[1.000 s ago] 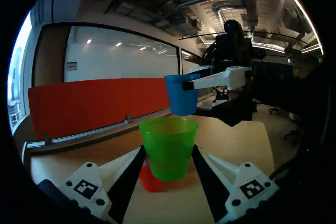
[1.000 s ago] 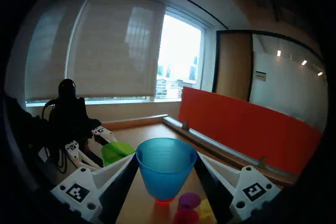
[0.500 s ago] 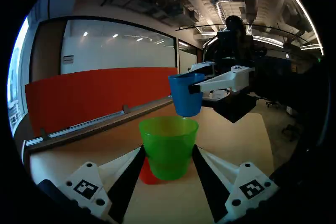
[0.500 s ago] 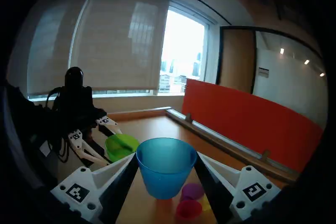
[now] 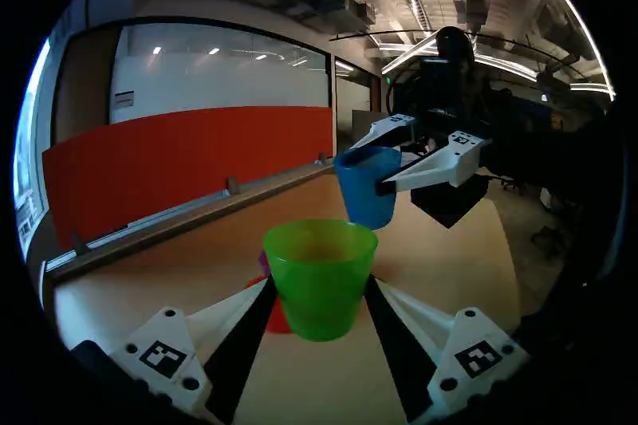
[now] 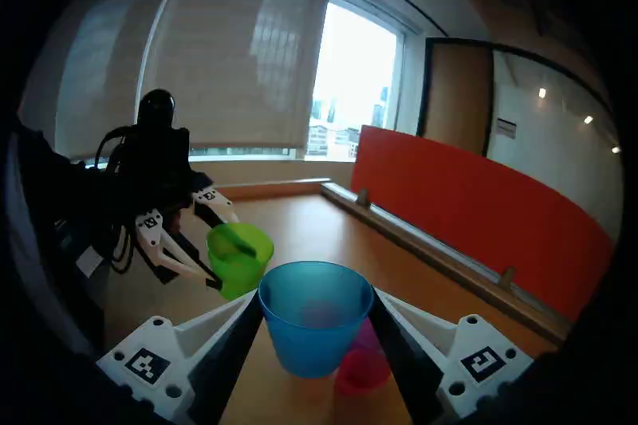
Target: Pour water
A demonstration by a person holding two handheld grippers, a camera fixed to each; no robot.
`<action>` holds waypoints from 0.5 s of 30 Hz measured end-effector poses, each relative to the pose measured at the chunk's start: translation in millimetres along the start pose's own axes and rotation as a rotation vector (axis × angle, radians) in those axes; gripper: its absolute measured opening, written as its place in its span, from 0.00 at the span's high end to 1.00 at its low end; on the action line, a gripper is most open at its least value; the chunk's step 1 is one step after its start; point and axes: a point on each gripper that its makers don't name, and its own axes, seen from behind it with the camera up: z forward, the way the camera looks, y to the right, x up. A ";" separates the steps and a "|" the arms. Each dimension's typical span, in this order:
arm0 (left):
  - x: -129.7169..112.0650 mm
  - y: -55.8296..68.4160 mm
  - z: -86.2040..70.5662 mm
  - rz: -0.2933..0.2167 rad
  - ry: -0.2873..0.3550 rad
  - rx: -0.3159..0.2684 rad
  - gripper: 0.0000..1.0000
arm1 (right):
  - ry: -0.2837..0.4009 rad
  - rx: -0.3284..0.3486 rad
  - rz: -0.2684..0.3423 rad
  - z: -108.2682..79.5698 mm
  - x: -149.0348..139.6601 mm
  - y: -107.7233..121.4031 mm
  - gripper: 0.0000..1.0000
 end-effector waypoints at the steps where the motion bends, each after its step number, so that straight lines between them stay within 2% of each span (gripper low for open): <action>1: -2.4 0.3 0.9 -0.001 -0.008 -0.002 0.21 | -0.005 0.000 0.000 -0.2 -4.2 0.0 0.09; 15: -33.7 0.6 11.3 0.001 -0.113 -0.017 0.21 | -0.080 0.026 0.009 0.7 -51.8 -1.7 0.09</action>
